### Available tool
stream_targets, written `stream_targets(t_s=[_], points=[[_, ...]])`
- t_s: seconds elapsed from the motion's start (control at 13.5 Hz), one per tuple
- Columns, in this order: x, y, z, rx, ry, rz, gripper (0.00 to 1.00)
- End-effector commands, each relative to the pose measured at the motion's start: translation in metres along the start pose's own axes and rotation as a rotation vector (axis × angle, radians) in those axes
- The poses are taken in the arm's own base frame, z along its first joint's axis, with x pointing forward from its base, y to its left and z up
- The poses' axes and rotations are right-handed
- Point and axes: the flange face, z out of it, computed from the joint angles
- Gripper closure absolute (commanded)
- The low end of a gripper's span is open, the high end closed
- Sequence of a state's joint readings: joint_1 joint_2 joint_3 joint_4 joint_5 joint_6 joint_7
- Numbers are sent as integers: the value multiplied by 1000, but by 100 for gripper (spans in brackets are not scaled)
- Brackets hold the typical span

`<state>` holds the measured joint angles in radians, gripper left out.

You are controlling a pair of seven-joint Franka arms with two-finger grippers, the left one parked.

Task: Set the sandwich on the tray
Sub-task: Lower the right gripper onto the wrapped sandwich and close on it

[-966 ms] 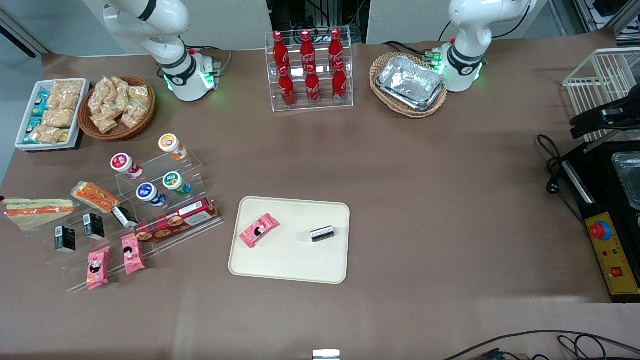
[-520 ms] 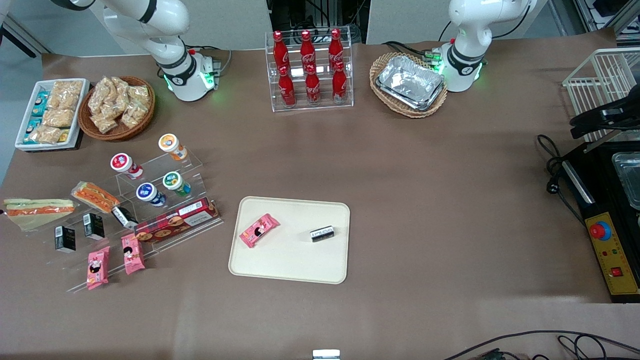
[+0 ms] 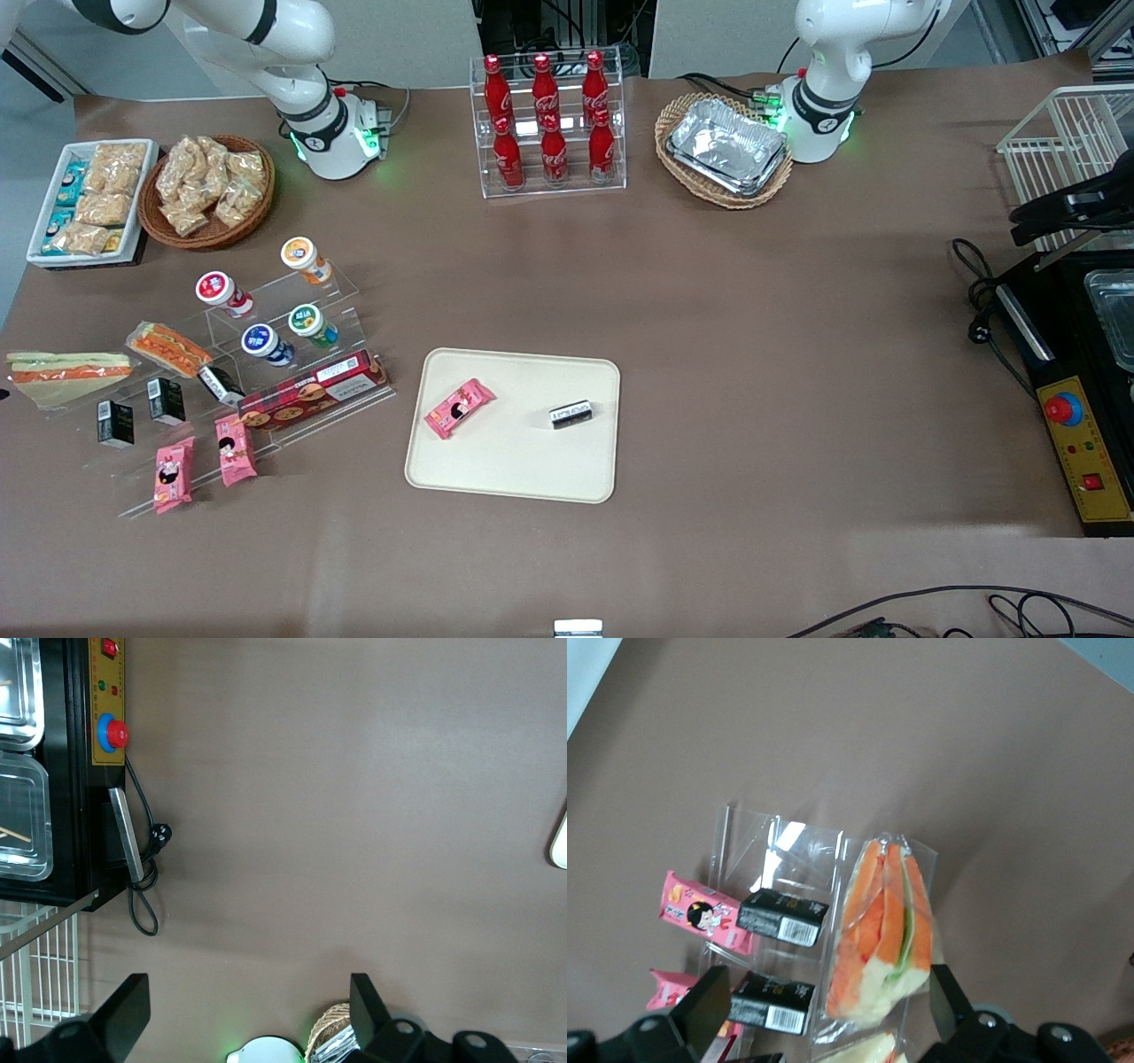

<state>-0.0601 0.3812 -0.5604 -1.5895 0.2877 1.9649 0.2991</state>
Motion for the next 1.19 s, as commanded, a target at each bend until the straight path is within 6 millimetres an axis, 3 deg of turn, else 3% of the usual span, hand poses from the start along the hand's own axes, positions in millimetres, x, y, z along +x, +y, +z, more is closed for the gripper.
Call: stream_targets(t_s=[0.0, 0.82, 0.89, 0.97, 1.11], points=[[9, 11, 16, 20, -6, 13, 0], [8, 26, 72, 9, -5, 55, 2], [7, 25, 72, 8, -7, 54, 35], [7, 25, 72, 8, -6, 36, 57], [8, 23, 72, 8, -3, -33, 78]])
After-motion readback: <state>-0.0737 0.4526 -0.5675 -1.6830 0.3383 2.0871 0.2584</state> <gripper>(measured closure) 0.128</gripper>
